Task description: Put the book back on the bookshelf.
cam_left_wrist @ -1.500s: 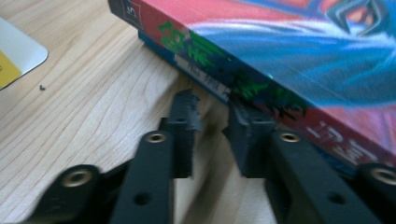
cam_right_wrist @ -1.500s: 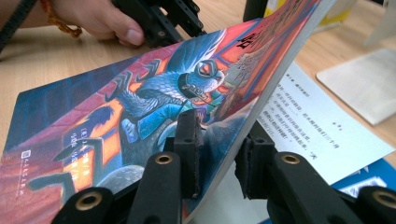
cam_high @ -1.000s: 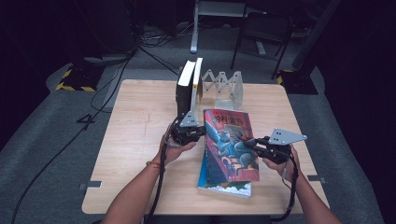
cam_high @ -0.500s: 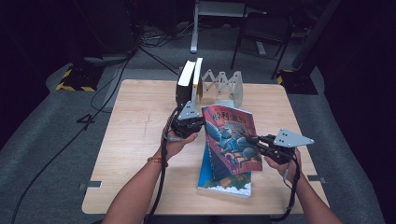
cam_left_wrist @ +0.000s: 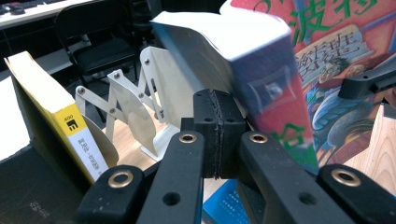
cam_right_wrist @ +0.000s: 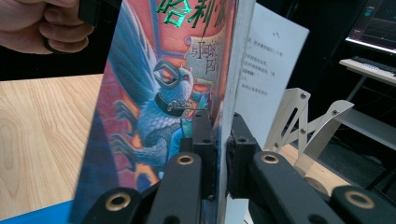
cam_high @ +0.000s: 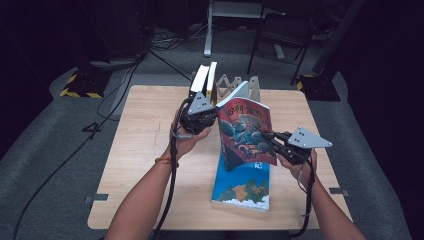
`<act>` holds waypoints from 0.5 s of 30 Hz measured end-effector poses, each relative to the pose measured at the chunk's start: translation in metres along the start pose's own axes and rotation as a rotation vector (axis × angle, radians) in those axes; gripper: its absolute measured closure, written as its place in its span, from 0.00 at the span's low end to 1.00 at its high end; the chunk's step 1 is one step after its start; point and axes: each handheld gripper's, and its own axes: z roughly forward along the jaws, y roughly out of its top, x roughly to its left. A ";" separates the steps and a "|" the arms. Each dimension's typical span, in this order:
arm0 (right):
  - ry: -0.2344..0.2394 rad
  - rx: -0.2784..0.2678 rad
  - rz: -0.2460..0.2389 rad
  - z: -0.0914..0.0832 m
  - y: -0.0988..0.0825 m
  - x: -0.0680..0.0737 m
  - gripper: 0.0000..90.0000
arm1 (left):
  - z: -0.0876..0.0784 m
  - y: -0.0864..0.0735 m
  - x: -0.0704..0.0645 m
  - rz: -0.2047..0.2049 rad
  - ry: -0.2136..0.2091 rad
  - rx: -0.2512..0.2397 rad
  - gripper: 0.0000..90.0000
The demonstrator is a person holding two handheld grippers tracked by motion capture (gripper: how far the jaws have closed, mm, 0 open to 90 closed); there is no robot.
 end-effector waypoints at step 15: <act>0.042 -0.031 0.028 -0.038 -0.031 0.015 0.94 | -0.009 -0.009 -0.038 0.118 -0.047 0.017 0.87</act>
